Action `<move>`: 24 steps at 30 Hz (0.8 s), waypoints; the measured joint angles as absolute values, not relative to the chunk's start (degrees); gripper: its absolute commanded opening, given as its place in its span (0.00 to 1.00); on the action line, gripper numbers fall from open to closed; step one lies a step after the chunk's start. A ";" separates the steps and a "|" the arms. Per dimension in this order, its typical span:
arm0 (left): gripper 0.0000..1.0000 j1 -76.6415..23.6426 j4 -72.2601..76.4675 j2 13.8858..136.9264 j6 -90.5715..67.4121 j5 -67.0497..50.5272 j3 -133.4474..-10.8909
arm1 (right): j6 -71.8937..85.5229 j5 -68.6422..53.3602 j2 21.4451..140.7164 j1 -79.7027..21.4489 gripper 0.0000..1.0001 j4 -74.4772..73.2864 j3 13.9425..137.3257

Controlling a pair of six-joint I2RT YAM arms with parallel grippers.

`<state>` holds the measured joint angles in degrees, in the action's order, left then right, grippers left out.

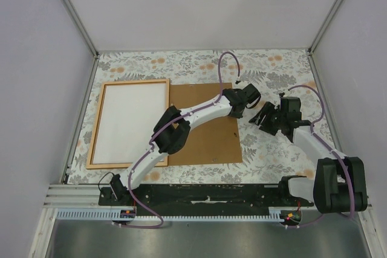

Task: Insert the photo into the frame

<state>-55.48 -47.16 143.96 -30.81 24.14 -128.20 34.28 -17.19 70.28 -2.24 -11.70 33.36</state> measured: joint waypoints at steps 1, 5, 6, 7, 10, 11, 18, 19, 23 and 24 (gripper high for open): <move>0.33 -55.55 -47.11 143.98 -30.89 24.40 -128.20 | 34.28 -17.28 70.46 -2.24 0.65 -11.73 33.36; 0.24 -55.88 -46.61 144.33 -31.05 25.56 -128.20 | 34.28 -17.58 71.31 -2.24 0.65 -11.66 33.36; 0.22 -55.92 -46.50 144.40 -31.05 25.74 -128.20 | 34.28 -17.74 71.48 -2.24 0.65 -11.66 33.36; 0.20 -56.03 -46.35 144.46 -31.05 25.96 -128.20 | 34.26 -17.80 71.66 -2.24 0.65 -11.64 33.36; 0.12 -56.38 -45.89 144.66 -31.07 26.63 -128.20 | 34.28 -17.96 71.85 -2.24 0.65 -11.64 33.36; 0.08 -56.51 -45.74 144.75 -31.07 26.92 -128.20 | 34.28 -17.93 71.85 -2.24 0.65 -11.64 33.36; 0.02 -57.14 -45.32 145.12 -31.09 28.58 -128.33 | 34.02 -19.62 72.99 -2.22 0.65 -10.83 33.36; 0.02 -57.14 -45.34 145.14 -31.09 28.64 -128.40 | 33.95 -20.45 73.73 -2.24 0.65 -10.39 33.34; 0.02 -57.12 -45.36 145.14 -31.07 28.69 -128.57 | 33.36 -24.47 77.80 -2.39 0.64 -7.99 33.34; 0.02 -57.12 -45.36 145.14 -31.05 28.69 -128.57 | 33.23 -25.28 78.87 -2.59 0.63 -7.42 33.34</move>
